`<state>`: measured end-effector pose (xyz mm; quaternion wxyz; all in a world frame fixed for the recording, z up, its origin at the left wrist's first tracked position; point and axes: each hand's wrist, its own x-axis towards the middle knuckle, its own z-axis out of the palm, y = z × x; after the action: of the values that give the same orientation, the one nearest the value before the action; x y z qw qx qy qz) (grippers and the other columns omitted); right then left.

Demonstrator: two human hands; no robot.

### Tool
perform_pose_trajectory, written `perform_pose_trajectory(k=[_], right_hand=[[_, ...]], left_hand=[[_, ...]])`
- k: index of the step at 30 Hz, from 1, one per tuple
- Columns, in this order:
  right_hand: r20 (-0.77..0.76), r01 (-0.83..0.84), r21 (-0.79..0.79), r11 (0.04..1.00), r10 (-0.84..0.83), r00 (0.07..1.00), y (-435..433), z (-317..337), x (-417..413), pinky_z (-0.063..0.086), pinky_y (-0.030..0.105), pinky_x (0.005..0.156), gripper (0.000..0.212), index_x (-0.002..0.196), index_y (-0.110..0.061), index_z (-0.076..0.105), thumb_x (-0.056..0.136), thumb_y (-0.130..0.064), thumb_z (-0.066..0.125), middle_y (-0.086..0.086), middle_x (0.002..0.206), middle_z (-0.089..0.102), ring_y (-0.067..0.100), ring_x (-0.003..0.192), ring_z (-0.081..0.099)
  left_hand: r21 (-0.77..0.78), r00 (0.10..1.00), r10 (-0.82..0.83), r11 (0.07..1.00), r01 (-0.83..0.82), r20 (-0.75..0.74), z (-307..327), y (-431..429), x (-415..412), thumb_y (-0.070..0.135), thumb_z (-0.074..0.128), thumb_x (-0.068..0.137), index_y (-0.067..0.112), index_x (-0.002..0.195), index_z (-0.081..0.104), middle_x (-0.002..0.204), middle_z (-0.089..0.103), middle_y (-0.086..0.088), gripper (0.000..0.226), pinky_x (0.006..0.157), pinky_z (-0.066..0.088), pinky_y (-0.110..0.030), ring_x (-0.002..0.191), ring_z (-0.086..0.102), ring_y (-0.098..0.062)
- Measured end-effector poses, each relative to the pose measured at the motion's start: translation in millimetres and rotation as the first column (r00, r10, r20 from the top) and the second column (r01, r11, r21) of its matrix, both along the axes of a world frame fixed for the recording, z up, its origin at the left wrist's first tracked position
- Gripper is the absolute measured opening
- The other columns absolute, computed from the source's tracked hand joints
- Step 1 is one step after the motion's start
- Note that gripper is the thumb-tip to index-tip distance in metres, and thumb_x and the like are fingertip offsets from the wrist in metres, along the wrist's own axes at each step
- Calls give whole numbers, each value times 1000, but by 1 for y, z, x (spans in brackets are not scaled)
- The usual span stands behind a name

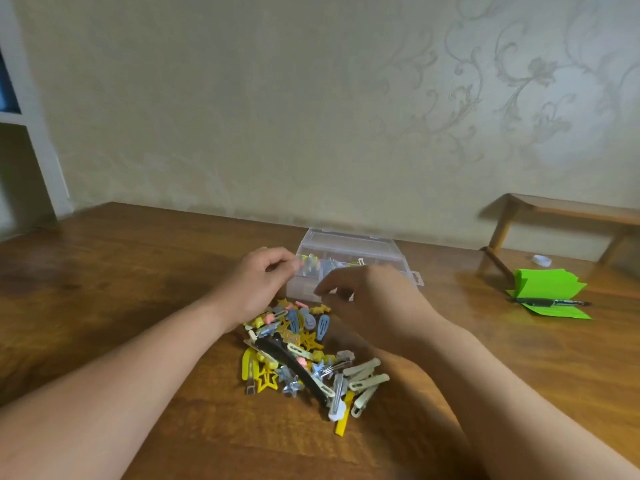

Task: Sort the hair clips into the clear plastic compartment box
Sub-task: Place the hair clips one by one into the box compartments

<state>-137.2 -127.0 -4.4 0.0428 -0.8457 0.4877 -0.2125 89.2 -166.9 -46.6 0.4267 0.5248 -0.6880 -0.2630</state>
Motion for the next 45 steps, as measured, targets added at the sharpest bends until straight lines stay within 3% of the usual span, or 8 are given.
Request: perform_pose_trajectory(k=[8,11,18,24,29,32,39,45], right_hand=[[-198,-7,58,998,18,980,-2,-1,-6,51,27,74,39,139,-48,64,106,-31,54,-7,124,75,14,101,68],[-249,-6,72,997,23,968,0,-4,-5,59,34,85,38,141,-44,63,107,-32,51,-6,128,74,19,110,69],[-297,27,-17,999,-31,954,-5,-8,-7,61,40,80,25,120,-25,70,107,-36,51,0,108,74,24,93,69],[88,66,-51,996,-62,994,-16,1,-19,52,32,68,16,97,-26,78,100,-31,63,-10,91,72,12,79,64],[407,356,37,934,-339,848,-46,15,-55,54,33,66,18,86,-22,77,97,-35,69,-6,76,75,15,73,69],[323,467,113,877,-477,817,-72,20,-67,61,42,68,20,84,-23,75,96,-38,71,-2,73,74,23,71,71],[-112,624,111,773,-615,781,-111,14,-60,52,29,56,15,83,-16,75,84,-30,71,2,76,74,22,67,70],[-148,651,148,745,-634,759,-118,9,-57,44,24,53,15,82,-13,72,82,-27,68,3,75,71,22,62,66]], left_hand=[[21,999,-19,1000,20,-38,0,1,-1,36,57,108,35,118,75,125,70,17,20,94,45,-22,118,60,1],[21,999,-19,1000,20,-38,-1,2,0,36,58,108,35,117,76,124,70,13,20,95,47,-24,118,62,-3],[8,999,-29,1000,30,-24,-2,2,0,36,58,108,33,119,76,125,71,14,21,97,47,-26,120,61,-2],[13,1000,-22,1000,22,-4,-2,1,0,38,56,108,35,121,75,125,70,13,22,97,46,-29,120,60,-3],[7,1000,-25,1000,25,14,-3,-1,-1,36,58,108,32,116,73,117,70,6,18,99,49,-32,111,63,-9],[10,1000,-25,1000,25,14,-3,-2,-2,35,59,107,31,112,74,113,70,5,16,97,50,-33,108,64,-11],[9,999,-31,999,31,34,-6,-5,0,41,59,106,35,109,73,114,67,7,16,96,52,-35,106,63,-8],[1,998,-41,999,41,44,-9,-9,3,46,58,105,37,107,72,110,66,9,17,95,53,-37,104,63,-8]])
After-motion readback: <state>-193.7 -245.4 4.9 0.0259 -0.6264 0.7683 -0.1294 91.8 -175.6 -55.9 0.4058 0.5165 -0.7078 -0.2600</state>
